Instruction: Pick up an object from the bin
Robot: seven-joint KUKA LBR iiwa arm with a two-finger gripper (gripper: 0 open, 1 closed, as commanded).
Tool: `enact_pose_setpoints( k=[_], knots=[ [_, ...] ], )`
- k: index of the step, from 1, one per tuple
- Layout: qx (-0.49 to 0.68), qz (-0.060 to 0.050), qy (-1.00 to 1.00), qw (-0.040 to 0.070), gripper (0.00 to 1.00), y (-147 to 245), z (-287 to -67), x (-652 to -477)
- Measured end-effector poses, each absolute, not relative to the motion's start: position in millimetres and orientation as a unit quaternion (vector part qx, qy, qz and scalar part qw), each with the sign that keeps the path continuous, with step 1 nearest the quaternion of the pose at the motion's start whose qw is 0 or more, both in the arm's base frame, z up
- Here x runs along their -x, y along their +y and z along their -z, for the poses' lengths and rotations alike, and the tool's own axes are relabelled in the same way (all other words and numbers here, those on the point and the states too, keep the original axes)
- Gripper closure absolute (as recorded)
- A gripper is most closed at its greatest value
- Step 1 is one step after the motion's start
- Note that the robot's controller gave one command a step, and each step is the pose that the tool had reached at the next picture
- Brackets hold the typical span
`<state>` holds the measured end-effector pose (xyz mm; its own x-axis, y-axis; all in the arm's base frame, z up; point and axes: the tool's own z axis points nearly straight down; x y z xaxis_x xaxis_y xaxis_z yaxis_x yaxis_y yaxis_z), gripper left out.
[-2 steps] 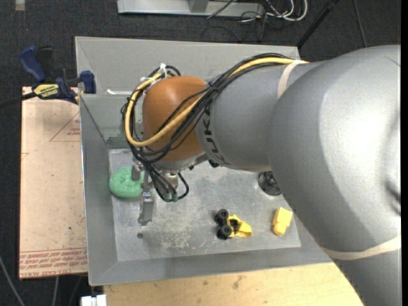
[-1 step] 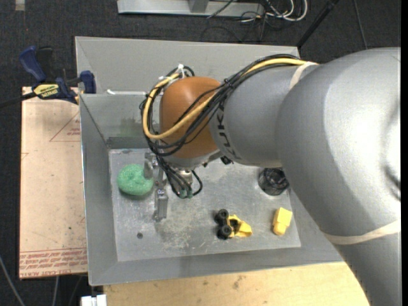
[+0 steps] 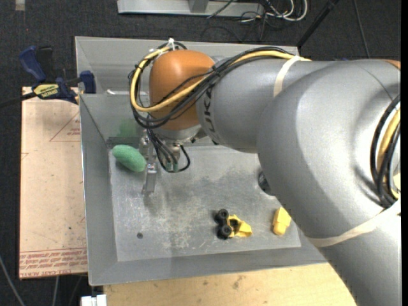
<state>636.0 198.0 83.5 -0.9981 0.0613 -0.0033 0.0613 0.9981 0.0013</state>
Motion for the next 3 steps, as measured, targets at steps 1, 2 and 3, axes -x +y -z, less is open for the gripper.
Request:
enact_pose_setpoints(
  k=[1,2,3],
  knots=[
    [0.026,-0.001,1.000,-0.001,1.00,206,-70,-517.9],
    [0.026,-0.001,1.000,0.000,1.00,206,-70,-518.2],
    [0.168,-0.001,0.986,0.002,0.00,216,-70,-544.6]
  ],
)
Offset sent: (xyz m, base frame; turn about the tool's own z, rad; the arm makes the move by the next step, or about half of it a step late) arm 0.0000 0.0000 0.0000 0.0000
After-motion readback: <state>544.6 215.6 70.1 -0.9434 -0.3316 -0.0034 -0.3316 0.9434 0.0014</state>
